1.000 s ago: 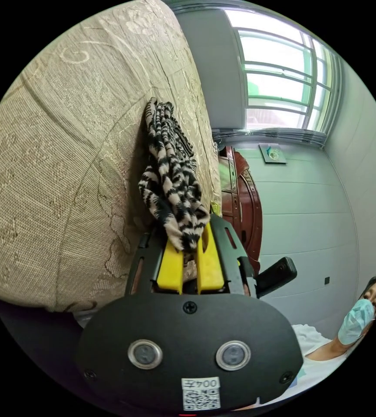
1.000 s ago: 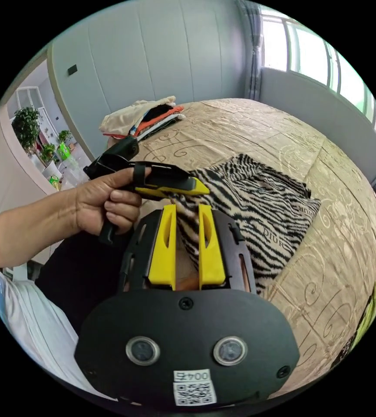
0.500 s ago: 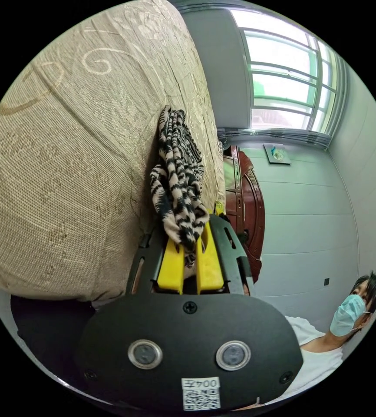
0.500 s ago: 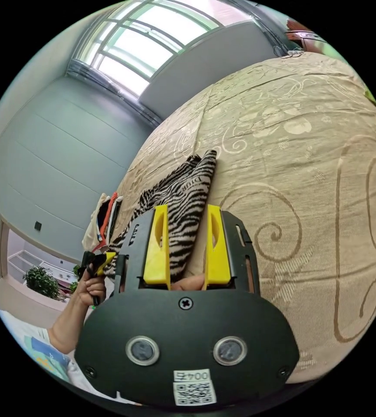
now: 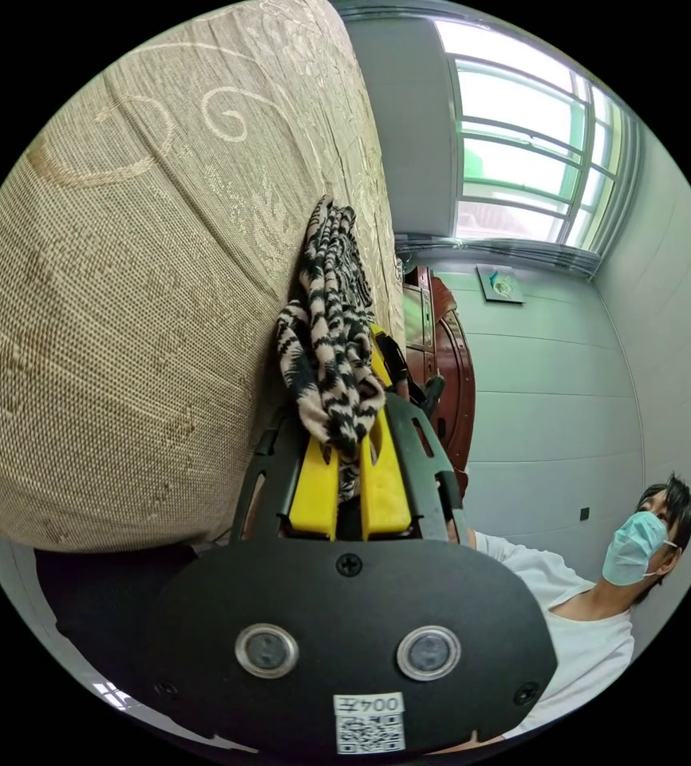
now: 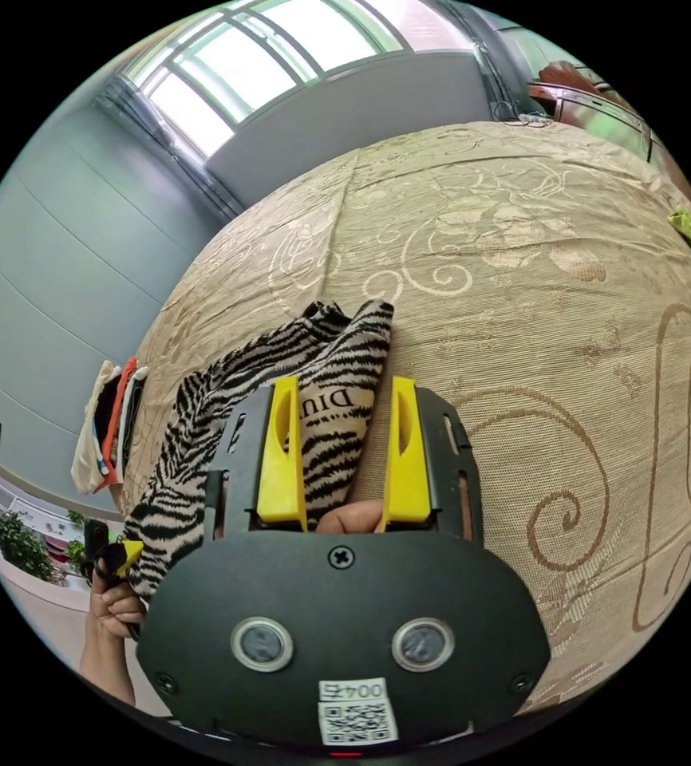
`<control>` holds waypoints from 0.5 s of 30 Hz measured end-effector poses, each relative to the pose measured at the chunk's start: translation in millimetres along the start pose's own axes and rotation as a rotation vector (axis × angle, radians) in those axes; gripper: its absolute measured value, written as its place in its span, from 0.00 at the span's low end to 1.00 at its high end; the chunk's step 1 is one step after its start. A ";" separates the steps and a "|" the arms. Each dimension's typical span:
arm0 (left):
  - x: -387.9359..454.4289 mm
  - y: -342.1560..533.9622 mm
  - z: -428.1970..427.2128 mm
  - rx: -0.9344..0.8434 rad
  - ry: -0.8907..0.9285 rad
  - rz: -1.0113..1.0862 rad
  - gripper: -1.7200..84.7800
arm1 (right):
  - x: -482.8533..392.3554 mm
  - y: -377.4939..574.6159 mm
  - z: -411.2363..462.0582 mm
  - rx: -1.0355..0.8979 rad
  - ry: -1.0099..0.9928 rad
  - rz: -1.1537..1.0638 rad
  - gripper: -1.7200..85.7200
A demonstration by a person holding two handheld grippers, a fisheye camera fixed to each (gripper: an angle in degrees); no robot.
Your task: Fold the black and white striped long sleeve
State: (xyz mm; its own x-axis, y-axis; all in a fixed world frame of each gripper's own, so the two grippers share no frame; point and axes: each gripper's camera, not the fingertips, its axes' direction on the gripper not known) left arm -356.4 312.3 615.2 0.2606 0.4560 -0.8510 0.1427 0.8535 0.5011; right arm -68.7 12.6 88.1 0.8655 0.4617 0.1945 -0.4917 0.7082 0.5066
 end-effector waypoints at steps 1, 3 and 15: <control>0.4 0.3 -0.4 -0.001 0.001 0.001 0.06 | -5.4 -3.2 2.4 -0.004 0.014 -0.003 0.20; 1.6 2.2 -2.5 -0.004 0.003 0.004 0.06 | -13.1 -7.5 6.9 -0.028 0.029 -0.022 0.19; 2.4 21.0 -9.0 -0.015 0.045 -0.005 0.06 | 68.3 -49.8 20.1 -0.096 -0.522 0.205 0.13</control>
State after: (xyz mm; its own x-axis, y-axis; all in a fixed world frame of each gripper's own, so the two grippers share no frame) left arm -361.3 333.6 622.3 0.2170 0.4619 -0.8600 0.1301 0.8594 0.4945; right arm 16.9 -1.8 93.0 0.6718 0.2871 0.6828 -0.6402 0.6886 0.3404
